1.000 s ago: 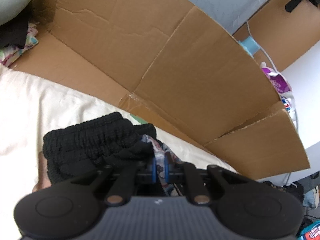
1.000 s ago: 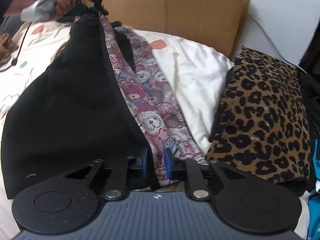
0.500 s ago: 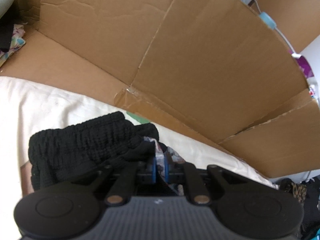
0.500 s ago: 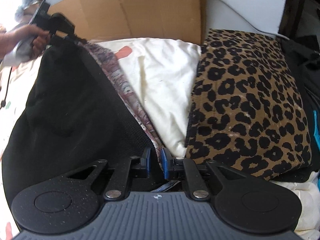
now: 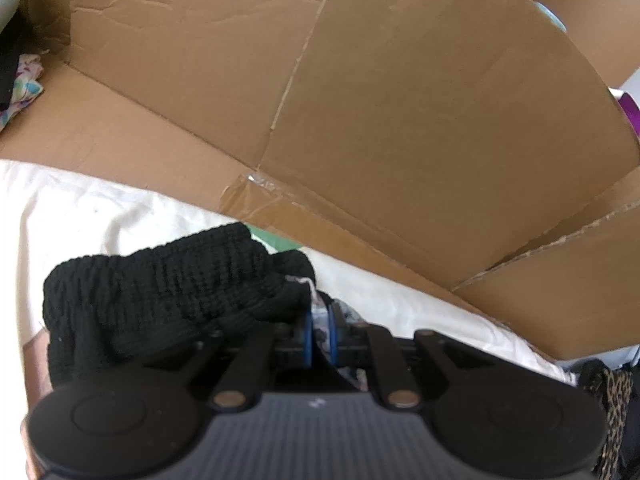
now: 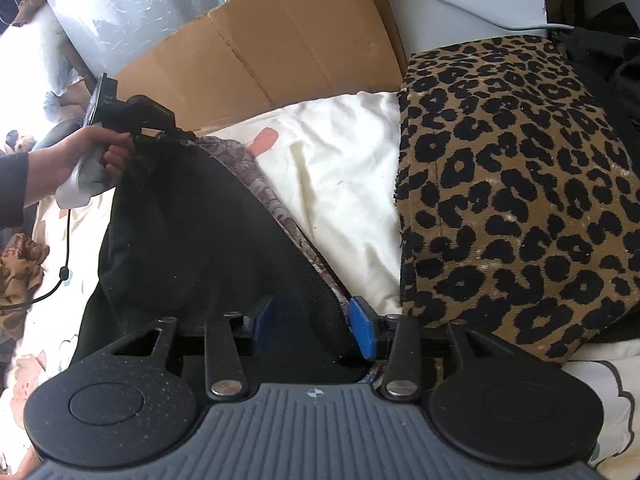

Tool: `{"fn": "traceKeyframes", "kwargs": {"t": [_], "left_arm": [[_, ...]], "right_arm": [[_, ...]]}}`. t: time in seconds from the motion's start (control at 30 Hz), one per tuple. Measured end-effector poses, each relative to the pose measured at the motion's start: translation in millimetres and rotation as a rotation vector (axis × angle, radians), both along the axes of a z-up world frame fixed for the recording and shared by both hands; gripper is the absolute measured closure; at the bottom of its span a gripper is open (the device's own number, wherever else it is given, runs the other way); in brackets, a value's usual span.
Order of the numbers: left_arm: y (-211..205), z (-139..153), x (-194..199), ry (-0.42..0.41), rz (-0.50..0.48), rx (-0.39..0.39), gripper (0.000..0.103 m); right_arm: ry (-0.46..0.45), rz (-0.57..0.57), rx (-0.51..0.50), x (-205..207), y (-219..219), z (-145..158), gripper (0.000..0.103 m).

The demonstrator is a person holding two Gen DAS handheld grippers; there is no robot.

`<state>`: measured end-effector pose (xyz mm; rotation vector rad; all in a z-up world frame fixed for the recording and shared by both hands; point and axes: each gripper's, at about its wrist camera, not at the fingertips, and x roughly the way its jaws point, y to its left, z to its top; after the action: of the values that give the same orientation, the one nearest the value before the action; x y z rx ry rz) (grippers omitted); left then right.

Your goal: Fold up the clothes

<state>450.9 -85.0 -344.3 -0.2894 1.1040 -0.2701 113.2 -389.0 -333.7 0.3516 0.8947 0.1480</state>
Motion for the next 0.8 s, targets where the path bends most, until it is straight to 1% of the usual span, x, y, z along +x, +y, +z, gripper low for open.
{"fn": "traceKeyframes", "kwargs": {"t": [0.07,0.13,0.17,0.2,0.23,0.33,0.4,0.43,0.47,0.5,0.53,0.63,0.8], "left_arm": [[1.2,5.8,-1.0,0.0,0.014,-0.017,0.094],[-1.5,12.8,-1.7,-0.014,-0.003,-0.029,0.094],[-4.1,14.9,-1.2,-0.016,-0.016,-0.03,0.093],[-6.4,16.1,-0.5,-0.011,-0.026,-0.032,0.093],[-8.1,15.9,0.7,0.002,-0.03,-0.035,0.093],[-13.3,11.1,3.7,0.047,-0.039,-0.041,0.089],[-18.2,6.7,3.6,0.065,-0.048,-0.032,0.085],[-20.5,4.7,3.2,0.07,-0.054,-0.03,0.085],[-22.7,4.1,1.7,0.063,-0.059,-0.019,0.088],[-24.9,4.0,-0.2,0.053,-0.065,-0.005,0.098],[-26.3,4.1,-0.6,0.047,-0.069,-0.001,0.099],[-23.0,10.1,0.9,0.038,-0.054,-0.028,0.101],[-25.6,17.9,3.9,0.022,-0.057,-0.04,0.101]], "right_arm": [[0.007,-0.006,-0.032,0.2,0.4,-2.8,0.055],[0.01,-0.021,-0.061,0.1,-1.4,-5.3,0.057],[0.02,-0.032,-0.053,1.1,-4.4,-7.4,0.07],[0.031,-0.044,-0.046,2.1,-7.3,-9.5,0.077],[0.042,-0.055,-0.038,3.1,-10.3,-11.6,0.089],[0.05,-0.071,-0.014,4.0,-16.2,-15.8,0.092],[0.053,-0.077,-0.005,4.3,-18.0,-17.1,0.092],[0.054,-0.076,-0.006,4.2,-18.1,-18.3,0.094],[0.055,-0.074,-0.008,4.2,-18.3,-19.7,0.097],[0.057,-0.074,-0.012,4.0,-17.8,-19.9,0.097],[0.06,-0.074,-0.015,3.5,-17.7,-19.3,0.098],[0.078,-0.075,0.0,1.7,-18.9,-14.8,0.099],[0.102,-0.105,0.058,-0.3,-24.3,-4.9,0.099]]}}
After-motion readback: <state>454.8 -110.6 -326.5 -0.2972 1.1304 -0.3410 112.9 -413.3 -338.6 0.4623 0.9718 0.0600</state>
